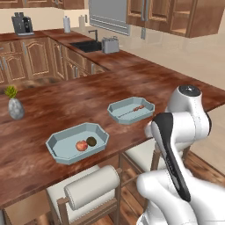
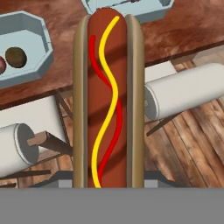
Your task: Place the cold items (kiwi and peach) from the fridge in one tupperware on the dining counter. Place the warm items (hot dog and kebab skewer) in the stove area in another tupperware.
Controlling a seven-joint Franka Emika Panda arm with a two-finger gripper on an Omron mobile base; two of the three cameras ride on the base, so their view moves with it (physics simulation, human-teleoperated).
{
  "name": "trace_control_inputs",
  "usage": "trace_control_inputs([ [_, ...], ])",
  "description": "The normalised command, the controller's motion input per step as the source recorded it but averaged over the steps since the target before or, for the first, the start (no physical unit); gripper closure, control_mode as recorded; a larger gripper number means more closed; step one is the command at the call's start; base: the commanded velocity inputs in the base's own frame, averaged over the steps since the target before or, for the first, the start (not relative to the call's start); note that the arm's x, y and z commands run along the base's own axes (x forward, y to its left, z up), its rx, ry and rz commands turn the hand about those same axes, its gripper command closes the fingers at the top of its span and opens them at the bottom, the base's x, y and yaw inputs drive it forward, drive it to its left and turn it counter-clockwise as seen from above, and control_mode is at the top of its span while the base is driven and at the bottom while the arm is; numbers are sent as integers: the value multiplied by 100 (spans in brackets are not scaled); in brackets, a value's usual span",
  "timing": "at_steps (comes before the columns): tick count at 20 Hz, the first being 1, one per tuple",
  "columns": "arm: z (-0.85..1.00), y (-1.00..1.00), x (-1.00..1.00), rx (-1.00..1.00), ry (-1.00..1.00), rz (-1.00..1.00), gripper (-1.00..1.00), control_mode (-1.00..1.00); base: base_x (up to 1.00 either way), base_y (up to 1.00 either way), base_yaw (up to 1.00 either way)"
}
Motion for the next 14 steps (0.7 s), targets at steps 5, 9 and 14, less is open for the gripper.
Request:
trace_control_inputs([
  [5, 31, 0, 84, 6, -1, -8, 100, -100, 0, 0, 0],
  [9, 47, 4, 100, 4, 1, -28, 100, -100, 0, 0, 0],
  [14, 16, 1, 100, 2, 12, -35, 100, -100, 0, 0, 0],
])
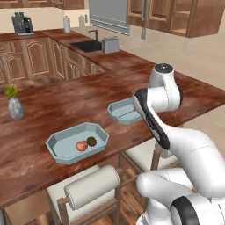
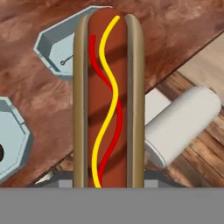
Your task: Place the cold items (kiwi and peach) from the fridge in one tupperware on the dining counter. Place the warm items (hot dog and kebab skewer) in the stove area in another tupperware.
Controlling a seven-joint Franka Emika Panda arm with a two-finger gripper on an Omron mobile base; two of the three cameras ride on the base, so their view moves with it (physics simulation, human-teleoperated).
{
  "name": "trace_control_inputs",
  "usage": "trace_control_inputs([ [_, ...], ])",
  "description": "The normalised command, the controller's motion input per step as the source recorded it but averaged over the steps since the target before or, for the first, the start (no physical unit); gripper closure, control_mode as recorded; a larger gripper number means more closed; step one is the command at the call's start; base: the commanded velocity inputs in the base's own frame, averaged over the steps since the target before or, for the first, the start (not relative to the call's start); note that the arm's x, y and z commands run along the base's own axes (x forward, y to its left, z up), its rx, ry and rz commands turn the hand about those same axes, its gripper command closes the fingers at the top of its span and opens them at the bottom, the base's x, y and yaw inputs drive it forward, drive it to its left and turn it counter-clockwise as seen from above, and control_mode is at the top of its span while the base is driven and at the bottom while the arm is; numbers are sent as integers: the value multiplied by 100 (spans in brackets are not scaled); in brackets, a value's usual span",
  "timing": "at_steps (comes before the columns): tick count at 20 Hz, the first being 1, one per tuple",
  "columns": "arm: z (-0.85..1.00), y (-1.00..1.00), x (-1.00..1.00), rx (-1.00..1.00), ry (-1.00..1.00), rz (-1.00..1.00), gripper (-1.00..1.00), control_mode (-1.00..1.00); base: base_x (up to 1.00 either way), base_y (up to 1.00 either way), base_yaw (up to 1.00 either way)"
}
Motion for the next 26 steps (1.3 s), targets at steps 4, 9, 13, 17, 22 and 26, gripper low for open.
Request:
trace_control_inputs([
  [4, 0, 0, 100, 6, 13, -33, 100, -100, 0, 0, 0],
  [9, -13, -26, 100, 32, 2, -20, 100, -100, 0, 0, 0],
  [13, -21, -20, 100, 37, 1, -18, 100, -100, 0, 0, 0],
  [17, -19, -14, 100, 18, 9, -20, 100, -100, 0, 0, 0],
  [22, -22, 2, 92, -1, 9, -8, 100, -100, 0, 0, 0],
  [26, -13, 16, 81, 0, 4, -9, 100, -100, 0, 0, 0],
])
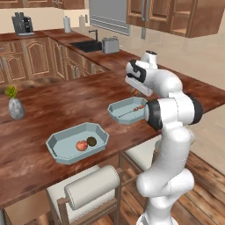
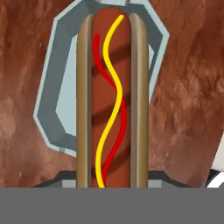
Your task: Place the cold items (kiwi and peach) from the fridge in one tupperware on the dining counter. Place the warm items (hot dog and kebab skewer) in the stove area in another tupperware.
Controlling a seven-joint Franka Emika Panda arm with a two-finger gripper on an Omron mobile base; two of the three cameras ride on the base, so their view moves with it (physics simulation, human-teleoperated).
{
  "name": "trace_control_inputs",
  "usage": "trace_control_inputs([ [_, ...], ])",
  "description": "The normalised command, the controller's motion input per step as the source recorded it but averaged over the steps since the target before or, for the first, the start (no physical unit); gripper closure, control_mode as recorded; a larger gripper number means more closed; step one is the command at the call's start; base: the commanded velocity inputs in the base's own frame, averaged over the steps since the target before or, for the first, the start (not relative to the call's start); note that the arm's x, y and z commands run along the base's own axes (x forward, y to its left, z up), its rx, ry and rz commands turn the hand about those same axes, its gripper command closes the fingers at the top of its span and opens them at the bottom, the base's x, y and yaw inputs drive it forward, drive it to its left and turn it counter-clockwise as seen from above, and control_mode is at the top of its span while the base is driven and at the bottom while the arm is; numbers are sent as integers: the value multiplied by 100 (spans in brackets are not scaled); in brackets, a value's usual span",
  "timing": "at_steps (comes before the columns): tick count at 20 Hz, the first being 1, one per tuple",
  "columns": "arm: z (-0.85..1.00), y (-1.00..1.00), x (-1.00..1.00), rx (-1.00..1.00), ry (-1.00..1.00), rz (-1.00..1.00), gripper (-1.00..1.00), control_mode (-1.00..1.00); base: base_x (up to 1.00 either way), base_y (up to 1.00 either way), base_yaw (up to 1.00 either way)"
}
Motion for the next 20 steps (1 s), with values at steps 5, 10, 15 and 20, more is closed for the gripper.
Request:
trace_control_inputs([
  [5, -41, 14, 72, 0, -1, -8, 100, -100, 0, 0, 0],
  [10, -22, 3, 60, 0, 1, -3, 100, -100, 0, 0, 0],
  [15, -84, 1, 53, -20, 3, -1, 100, -100, 0, 0, 0],
  [20, -75, 0, -14, -16, 0, -1, 100, -100, 0, 0, 0],
])
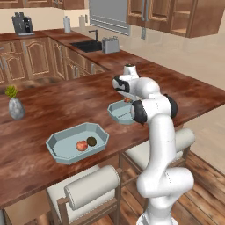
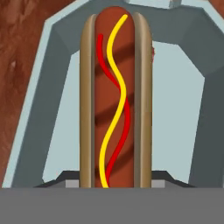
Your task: Place the cold items (kiwi and peach) from the fridge in one tupperware on the dining counter. Place the warm items (hot dog and kebab skewer) in the stove area in another tupperware.
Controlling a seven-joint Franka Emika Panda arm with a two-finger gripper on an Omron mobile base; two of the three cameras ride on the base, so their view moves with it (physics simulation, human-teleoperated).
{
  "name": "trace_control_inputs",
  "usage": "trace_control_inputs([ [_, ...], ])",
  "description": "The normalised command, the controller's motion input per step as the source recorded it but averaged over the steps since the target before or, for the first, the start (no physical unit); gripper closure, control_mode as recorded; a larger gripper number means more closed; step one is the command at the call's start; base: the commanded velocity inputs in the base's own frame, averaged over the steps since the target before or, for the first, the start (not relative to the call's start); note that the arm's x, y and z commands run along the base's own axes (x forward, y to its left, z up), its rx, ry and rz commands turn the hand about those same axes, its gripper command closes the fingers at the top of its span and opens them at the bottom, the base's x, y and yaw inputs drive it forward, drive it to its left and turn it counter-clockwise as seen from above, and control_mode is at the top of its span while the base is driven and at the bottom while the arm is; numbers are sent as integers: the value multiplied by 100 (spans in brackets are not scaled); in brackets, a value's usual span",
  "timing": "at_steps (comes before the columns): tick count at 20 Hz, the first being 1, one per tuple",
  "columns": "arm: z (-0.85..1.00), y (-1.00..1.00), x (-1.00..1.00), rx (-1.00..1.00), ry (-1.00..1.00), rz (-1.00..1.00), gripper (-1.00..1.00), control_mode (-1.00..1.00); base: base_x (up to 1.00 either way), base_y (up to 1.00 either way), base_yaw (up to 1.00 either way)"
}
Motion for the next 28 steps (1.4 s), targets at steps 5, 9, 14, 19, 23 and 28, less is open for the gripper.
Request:
trace_control_inputs([
  [5, -32, 2, 1, -5, 2, -2, 100, -100, 0, 0, 0],
  [9, -17, 0, 0, 0, 7, -2, 100, -100, 0, 0, 0],
  [14, -29, 0, 0, 1, 12, -3, 100, -100, 0, 0, 0],
  [19, -31, 0, 0, 1, 13, -3, 100, -100, 0, 0, 0],
  [23, -31, 0, 0, 0, 13, -2, 100, -100, 0, 0, 0],
  [28, -27, 0, 0, 0, 11, -2, 100, -100, 0, 0, 0],
])
